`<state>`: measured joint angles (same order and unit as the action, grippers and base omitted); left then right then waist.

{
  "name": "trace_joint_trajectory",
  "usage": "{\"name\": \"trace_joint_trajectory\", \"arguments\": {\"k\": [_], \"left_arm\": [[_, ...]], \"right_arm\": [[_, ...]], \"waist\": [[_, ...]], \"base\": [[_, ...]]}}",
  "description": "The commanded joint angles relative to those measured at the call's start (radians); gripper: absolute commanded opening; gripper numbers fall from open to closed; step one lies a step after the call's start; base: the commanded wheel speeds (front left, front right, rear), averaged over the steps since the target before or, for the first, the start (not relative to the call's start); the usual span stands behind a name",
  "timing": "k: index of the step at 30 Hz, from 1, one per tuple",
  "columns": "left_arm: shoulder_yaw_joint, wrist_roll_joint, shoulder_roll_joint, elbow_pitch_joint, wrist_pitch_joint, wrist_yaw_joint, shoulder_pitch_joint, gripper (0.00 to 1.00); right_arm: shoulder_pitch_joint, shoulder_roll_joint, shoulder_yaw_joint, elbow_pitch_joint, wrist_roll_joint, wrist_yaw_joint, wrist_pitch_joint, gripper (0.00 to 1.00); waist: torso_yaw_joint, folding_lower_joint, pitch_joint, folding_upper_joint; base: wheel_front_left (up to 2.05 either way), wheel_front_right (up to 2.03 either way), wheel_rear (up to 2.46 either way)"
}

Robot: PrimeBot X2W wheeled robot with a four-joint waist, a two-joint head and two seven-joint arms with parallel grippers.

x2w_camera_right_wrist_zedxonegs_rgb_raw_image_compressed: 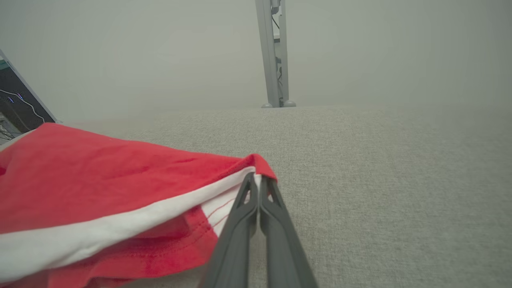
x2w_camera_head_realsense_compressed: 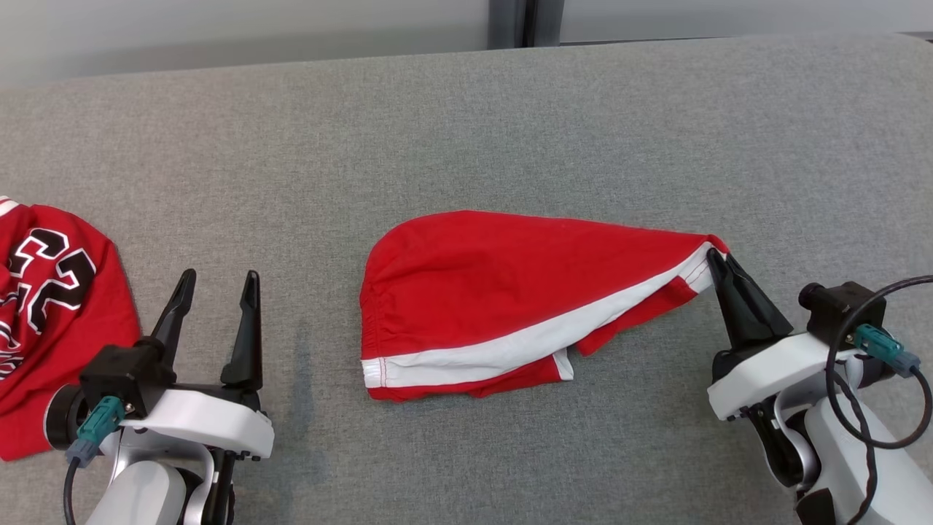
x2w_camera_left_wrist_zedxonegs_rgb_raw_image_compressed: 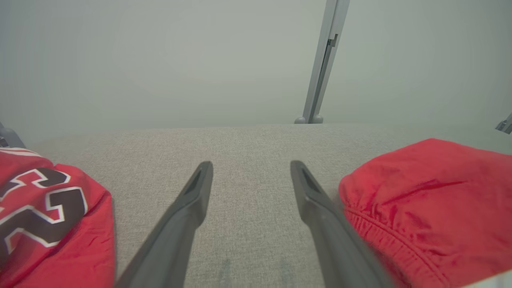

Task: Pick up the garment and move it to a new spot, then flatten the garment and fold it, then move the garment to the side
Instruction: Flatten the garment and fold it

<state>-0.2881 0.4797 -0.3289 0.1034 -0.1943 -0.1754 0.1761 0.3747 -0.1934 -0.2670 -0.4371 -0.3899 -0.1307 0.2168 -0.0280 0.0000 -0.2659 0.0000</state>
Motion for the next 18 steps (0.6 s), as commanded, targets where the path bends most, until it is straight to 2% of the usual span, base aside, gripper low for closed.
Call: {"name": "trace_joint_trajectory", "arguments": {"k": [1, 2, 3, 4, 12, 18], "left_arm": [[0.000, -0.006, -0.005, 0.004, -0.004, 0.007, 0.015, 1.00], [0.000, -0.005, -0.006, 0.006, -0.004, 0.006, 0.018, 1.00], [0.000, -0.005, -0.006, 0.008, -0.006, 0.005, 0.020, 1.00], [-0.001, -0.005, -0.006, 0.011, -0.007, 0.005, 0.020, 1.00], [-0.007, 0.003, 0.000, 0.037, -0.020, 0.006, 0.001, 1.00], [0.002, 0.013, 0.002, 0.047, -0.029, -0.005, -0.031, 1.00]], "right_arm": [[0.018, -0.002, 0.000, -0.007, -0.010, 0.000, 0.012, 0.00], [0.023, -0.002, -0.005, -0.019, -0.014, 0.000, 0.017, 0.19], [0.025, -0.002, -0.011, -0.031, -0.020, 0.000, 0.023, 0.93], [0.026, -0.002, -0.016, -0.040, -0.026, 0.000, 0.027, 1.00], [-0.043, -0.044, -0.018, -0.055, -0.048, 0.000, 0.047, 1.00], [-0.101, -0.052, 0.087, 0.000, 0.004, 0.000, 0.050, 1.00]], "waist": [[0.000, 0.0000, -0.002, 0.0000], [0.000, 0.0000, -0.004, 0.0000], [0.000, 0.0000, -0.003, 0.0000], [0.000, 0.0000, -0.002, 0.0000], [-0.002, 0.0000, 0.044, 0.0000], [-0.012, 0.0000, 0.089, 0.0000]], "base": [[0.00, 0.00, 0.00], [0.00, 0.00, 0.00], [0.00, 0.00, 0.00], [0.00, 0.00, 0.00], [0.00, 0.00, 0.00], [0.00, 0.00, 0.00]]}}
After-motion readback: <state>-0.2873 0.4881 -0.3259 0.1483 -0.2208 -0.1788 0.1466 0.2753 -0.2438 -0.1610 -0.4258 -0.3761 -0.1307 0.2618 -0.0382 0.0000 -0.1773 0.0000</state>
